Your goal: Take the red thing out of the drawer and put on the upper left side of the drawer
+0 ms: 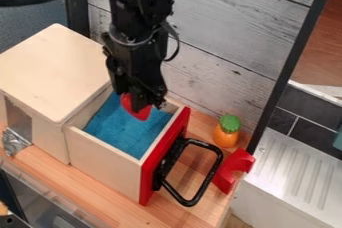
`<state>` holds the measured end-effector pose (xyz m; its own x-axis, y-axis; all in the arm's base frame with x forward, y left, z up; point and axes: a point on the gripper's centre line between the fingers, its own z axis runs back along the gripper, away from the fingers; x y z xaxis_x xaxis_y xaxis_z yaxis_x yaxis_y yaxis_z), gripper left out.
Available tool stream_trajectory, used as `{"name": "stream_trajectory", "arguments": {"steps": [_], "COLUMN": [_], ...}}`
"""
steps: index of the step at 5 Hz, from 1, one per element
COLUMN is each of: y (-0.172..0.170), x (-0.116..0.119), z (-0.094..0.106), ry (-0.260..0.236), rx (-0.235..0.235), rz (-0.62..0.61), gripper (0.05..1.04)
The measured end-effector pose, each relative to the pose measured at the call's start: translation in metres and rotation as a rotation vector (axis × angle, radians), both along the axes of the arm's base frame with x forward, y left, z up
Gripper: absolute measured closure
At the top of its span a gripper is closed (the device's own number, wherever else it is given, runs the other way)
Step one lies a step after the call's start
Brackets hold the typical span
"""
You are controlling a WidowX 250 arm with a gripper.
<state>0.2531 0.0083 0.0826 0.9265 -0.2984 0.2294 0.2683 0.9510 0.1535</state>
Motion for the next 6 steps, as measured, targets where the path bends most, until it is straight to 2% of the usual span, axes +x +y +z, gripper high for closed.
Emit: {"name": "stream_trajectory", "arguments": {"steps": [3, 4, 6], "y": [-0.017, -0.017, -0.007], "x": [0.059, 0.079, 0.087], "z": [0.014, 0.011, -0.04], "ry": [-0.06, -0.059, 0.052], "rx": [-0.07, -0.068, -0.023], "rz": [0.007, 0.021, 0.028], "gripper": [0.595, 0.595, 0.595]}}
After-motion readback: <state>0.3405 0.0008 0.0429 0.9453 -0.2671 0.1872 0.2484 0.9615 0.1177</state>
